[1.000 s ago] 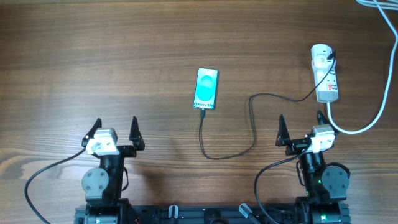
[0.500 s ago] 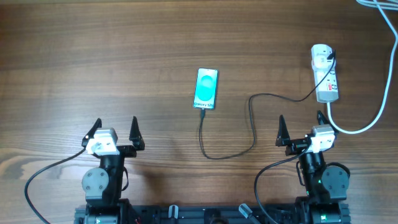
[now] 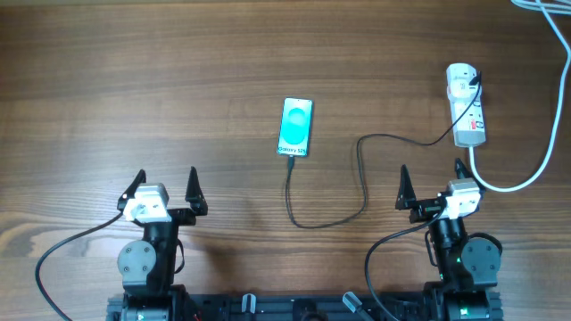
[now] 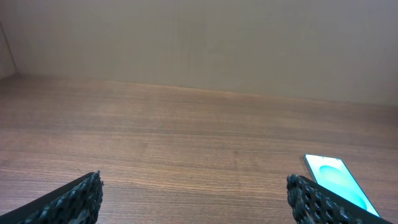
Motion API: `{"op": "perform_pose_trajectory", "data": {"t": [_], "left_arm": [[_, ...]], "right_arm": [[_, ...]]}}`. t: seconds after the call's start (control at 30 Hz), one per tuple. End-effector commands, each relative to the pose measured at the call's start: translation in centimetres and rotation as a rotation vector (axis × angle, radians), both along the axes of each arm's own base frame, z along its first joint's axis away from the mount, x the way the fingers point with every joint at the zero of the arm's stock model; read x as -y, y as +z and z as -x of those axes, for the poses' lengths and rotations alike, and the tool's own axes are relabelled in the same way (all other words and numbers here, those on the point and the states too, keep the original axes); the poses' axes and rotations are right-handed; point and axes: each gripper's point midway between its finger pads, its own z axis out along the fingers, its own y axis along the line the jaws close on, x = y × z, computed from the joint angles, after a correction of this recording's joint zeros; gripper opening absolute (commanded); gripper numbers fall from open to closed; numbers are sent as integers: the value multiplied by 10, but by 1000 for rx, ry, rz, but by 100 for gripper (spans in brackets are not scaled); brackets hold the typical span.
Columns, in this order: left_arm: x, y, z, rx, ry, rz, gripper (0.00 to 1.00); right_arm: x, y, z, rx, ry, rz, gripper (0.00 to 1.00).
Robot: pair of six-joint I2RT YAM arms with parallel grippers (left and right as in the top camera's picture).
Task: Plug charger to phone and switch on socket
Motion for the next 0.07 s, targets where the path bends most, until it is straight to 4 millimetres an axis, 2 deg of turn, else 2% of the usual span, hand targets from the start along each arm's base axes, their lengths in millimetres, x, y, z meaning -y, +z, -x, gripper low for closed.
{"op": "perform_pose_trajectory", "data": {"t": [0.0,0.03], "left_arm": [[2,0,0,2,-17,-18,100],[2,0,0,2,-17,-18,100]], "right_arm": [[2,2,0,9,-12,-16,100],[2,2,0,9,-12,-16,100]]}}
